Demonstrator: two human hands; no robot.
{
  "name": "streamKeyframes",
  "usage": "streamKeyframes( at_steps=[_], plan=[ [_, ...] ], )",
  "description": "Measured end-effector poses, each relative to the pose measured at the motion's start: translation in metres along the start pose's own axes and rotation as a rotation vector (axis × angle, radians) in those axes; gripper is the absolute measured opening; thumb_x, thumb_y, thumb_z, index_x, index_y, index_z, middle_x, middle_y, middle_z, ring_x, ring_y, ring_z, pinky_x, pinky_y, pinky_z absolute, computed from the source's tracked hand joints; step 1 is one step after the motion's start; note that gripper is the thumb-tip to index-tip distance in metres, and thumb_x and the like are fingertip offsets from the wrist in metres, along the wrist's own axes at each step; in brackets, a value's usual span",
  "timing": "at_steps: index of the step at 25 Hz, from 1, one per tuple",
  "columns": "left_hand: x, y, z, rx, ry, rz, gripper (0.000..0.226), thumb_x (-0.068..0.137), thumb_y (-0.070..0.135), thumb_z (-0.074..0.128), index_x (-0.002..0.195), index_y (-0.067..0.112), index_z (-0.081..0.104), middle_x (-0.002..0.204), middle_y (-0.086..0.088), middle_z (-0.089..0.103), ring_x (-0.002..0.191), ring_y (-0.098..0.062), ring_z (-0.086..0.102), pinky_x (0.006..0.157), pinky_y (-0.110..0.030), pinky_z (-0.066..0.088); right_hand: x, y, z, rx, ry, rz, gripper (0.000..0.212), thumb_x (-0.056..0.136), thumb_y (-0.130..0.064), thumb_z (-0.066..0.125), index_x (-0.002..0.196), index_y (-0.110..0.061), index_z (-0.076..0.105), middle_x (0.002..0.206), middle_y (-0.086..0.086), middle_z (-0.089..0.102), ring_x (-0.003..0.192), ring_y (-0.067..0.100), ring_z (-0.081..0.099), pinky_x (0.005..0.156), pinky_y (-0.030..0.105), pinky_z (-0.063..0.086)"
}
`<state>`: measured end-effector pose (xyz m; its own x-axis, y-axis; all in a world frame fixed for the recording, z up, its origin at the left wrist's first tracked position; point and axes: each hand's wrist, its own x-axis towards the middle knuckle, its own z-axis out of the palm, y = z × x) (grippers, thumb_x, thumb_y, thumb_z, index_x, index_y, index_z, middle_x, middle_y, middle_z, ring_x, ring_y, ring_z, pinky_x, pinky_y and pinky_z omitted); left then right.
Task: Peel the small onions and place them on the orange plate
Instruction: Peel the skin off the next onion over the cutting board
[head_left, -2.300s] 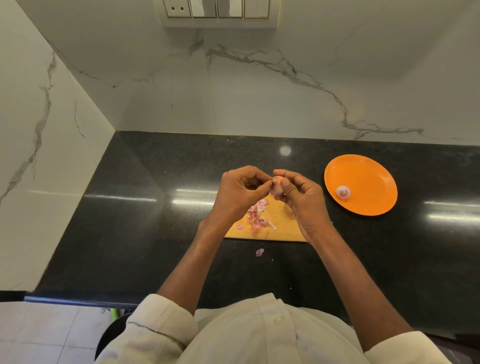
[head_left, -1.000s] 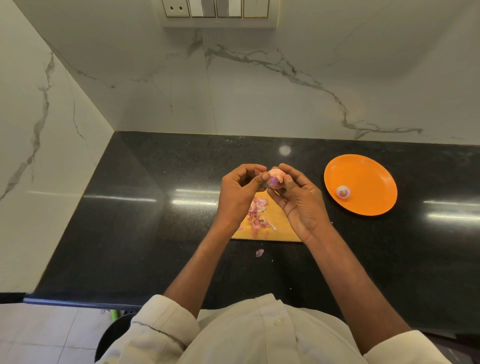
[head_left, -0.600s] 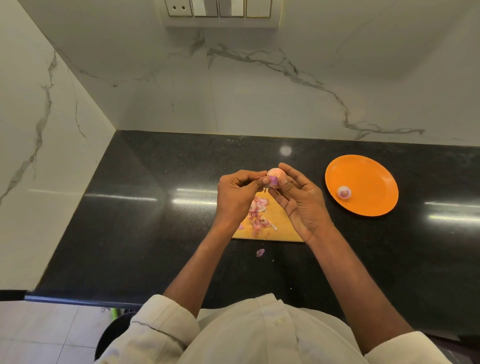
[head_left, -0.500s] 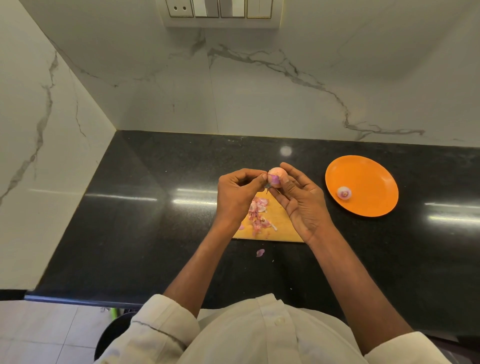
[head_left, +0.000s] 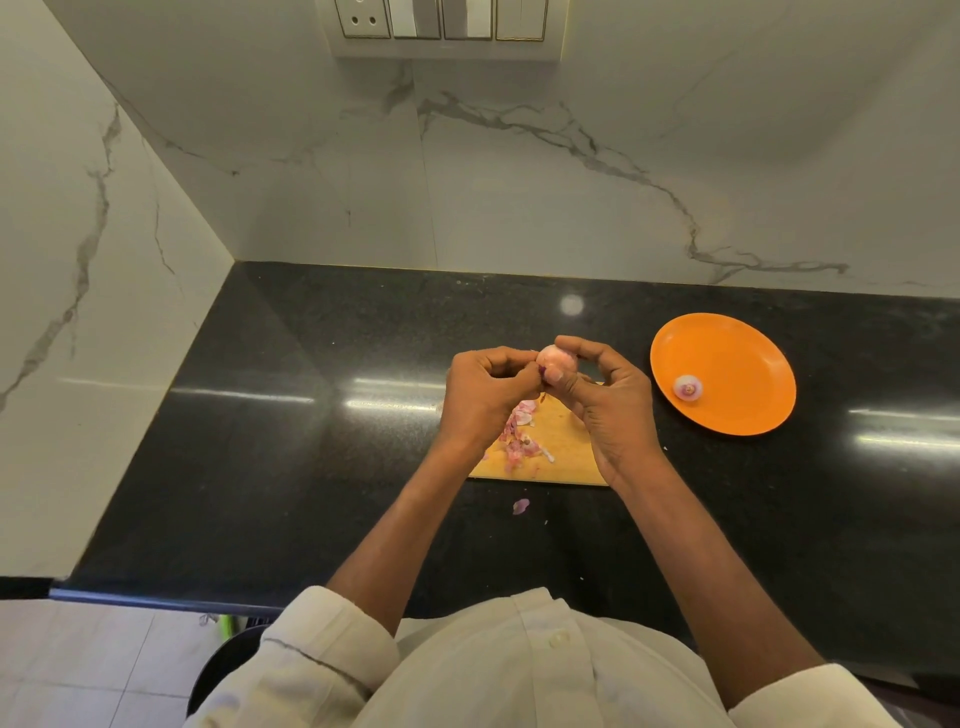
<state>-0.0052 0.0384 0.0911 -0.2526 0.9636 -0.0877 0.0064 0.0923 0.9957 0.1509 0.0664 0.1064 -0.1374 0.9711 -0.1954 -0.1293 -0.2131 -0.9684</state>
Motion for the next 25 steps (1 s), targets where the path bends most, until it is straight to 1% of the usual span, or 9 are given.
streamKeyframes(
  at_steps=[4,7,9,11,15,18,21,22,25],
  plan=[
    [0.0,0.001,0.003,0.028,0.048,0.015,0.017,0.098,0.017,0.077,0.112,0.009,0.082,0.094,-0.005,0.082,0.086,-0.022,0.081,0.083,-0.046,0.068,0.001,-0.006,0.002,0.161,-0.006,0.085,0.046,0.075,-0.019,0.086,0.12,-0.015,0.078,0.129,0.008,0.073,0.118,0.026,0.073,0.09,0.042,0.064],
    [0.001,-0.002,0.0,-0.012,0.064,0.007,0.02,0.102,0.019,0.073,0.12,0.011,0.078,0.1,-0.005,0.082,0.089,-0.022,0.081,0.085,-0.046,0.068,0.003,-0.008,0.0,0.351,-0.04,0.216,0.044,0.091,-0.017,0.073,0.134,-0.01,0.069,0.129,0.015,0.073,0.121,0.029,0.072,0.101,0.043,0.06],
    [0.002,-0.001,-0.001,0.036,0.061,0.074,0.025,0.1,0.025,0.076,0.123,0.016,0.077,0.101,-0.001,0.08,0.091,-0.019,0.079,0.084,-0.041,0.067,0.003,-0.008,-0.002,0.398,-0.048,0.244,0.04,0.098,-0.009,0.064,0.139,-0.007,0.065,0.13,0.016,0.073,0.121,0.029,0.072,0.104,0.044,0.058],
    [0.003,0.0,0.0,0.161,0.06,0.195,0.028,0.093,0.027,0.084,0.12,0.02,0.079,0.102,0.003,0.078,0.095,-0.016,0.076,0.086,-0.038,0.065,0.003,-0.009,-0.002,0.389,-0.049,0.223,0.038,0.101,-0.005,0.061,0.139,-0.006,0.064,0.13,0.016,0.073,0.12,0.029,0.072,0.103,0.043,0.058],
    [0.007,-0.004,0.001,0.306,0.087,0.407,0.019,0.092,0.015,0.085,0.11,0.012,0.083,0.099,0.0,0.076,0.092,-0.015,0.075,0.081,-0.038,0.064,0.003,-0.01,-0.002,0.332,-0.019,0.189,0.037,0.099,-0.006,0.066,0.135,-0.007,0.067,0.126,0.015,0.075,0.117,0.028,0.073,0.1,0.041,0.061],
    [0.009,-0.005,-0.003,0.362,0.054,0.444,0.013,0.095,0.014,0.081,0.108,0.009,0.082,0.096,0.0,0.075,0.088,-0.013,0.073,0.077,-0.037,0.064,0.001,-0.008,-0.004,0.28,-0.008,0.19,0.035,0.098,-0.005,0.067,0.133,-0.007,0.069,0.123,0.013,0.077,0.115,0.027,0.074,0.097,0.039,0.062],
    [0.007,0.0,-0.007,0.549,-0.013,0.517,0.018,0.098,0.028,0.074,0.105,0.012,0.078,0.096,0.002,0.073,0.086,-0.011,0.07,0.076,-0.03,0.062,0.0,-0.007,-0.005,0.258,0.0,0.201,0.034,0.097,-0.005,0.067,0.131,-0.007,0.07,0.121,0.012,0.077,0.114,0.026,0.075,0.097,0.04,0.062],
    [0.007,0.003,-0.007,0.598,-0.024,0.519,0.017,0.098,0.029,0.074,0.104,0.014,0.075,0.096,0.003,0.072,0.086,-0.011,0.069,0.077,-0.028,0.061,0.0,-0.006,-0.004,0.249,-0.002,0.201,0.033,0.097,-0.005,0.067,0.131,-0.007,0.07,0.122,0.012,0.077,0.114,0.025,0.075,0.097,0.041,0.062],
    [0.007,0.008,-0.003,0.648,-0.004,0.474,0.013,0.095,0.021,0.079,0.099,0.017,0.067,0.093,0.005,0.068,0.083,-0.01,0.066,0.075,-0.031,0.061,0.001,-0.007,-0.004,0.196,-0.006,0.178,0.033,0.097,-0.005,0.068,0.129,-0.008,0.071,0.121,0.011,0.078,0.114,0.024,0.075,0.096,0.041,0.063]
  ],
)
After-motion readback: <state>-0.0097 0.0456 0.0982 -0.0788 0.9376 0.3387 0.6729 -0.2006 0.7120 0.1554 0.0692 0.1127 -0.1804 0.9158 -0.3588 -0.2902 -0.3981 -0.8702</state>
